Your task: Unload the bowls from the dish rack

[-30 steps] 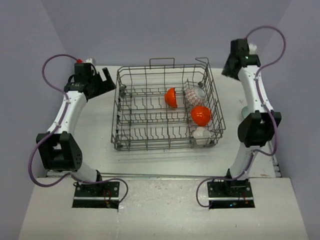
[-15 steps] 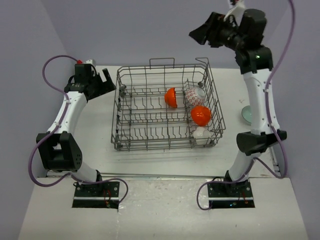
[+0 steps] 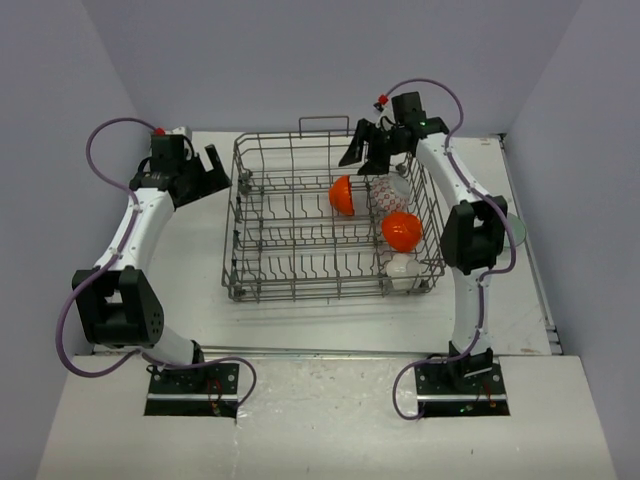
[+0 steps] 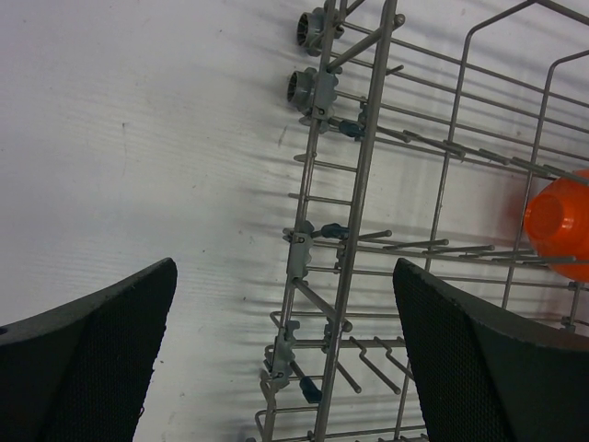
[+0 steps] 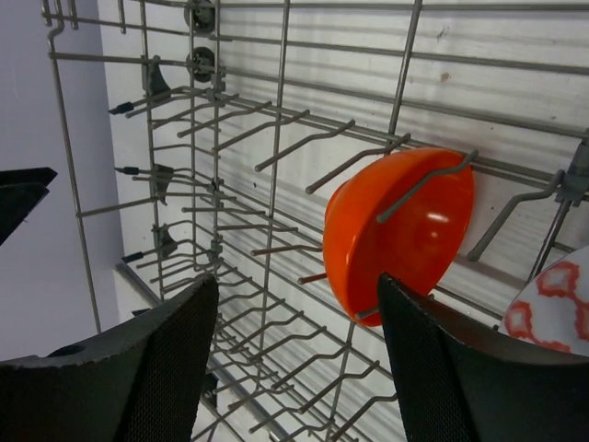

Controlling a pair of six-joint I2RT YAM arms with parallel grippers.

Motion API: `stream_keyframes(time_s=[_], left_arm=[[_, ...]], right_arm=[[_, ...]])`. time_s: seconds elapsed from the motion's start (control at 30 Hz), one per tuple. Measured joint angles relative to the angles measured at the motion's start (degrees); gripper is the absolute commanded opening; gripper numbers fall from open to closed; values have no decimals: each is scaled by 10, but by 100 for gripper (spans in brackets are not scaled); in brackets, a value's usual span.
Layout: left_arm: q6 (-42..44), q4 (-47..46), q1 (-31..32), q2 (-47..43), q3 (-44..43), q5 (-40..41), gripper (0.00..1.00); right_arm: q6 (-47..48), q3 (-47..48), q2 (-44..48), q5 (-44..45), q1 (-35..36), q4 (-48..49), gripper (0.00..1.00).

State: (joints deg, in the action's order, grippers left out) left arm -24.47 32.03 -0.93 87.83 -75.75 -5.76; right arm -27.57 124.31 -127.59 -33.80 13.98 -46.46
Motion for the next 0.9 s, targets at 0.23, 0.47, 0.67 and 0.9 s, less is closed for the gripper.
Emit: stream_keyframes(time_s=[0.23,0.47,0.67,0.9], left_arm=[[0,-1,0,-3,5,2,100],[0,-1,0,-3,5,2,100],[0,-1,0,-4,5,2,100],[0,0,0,-5,5,6,100]], right_arm=[[5,-80,28,11,27,13,70],[6,-121,32,13,33,25,68],[6,-107,30,12,33,41,63],[0,-66,10,6,33,60,59]])
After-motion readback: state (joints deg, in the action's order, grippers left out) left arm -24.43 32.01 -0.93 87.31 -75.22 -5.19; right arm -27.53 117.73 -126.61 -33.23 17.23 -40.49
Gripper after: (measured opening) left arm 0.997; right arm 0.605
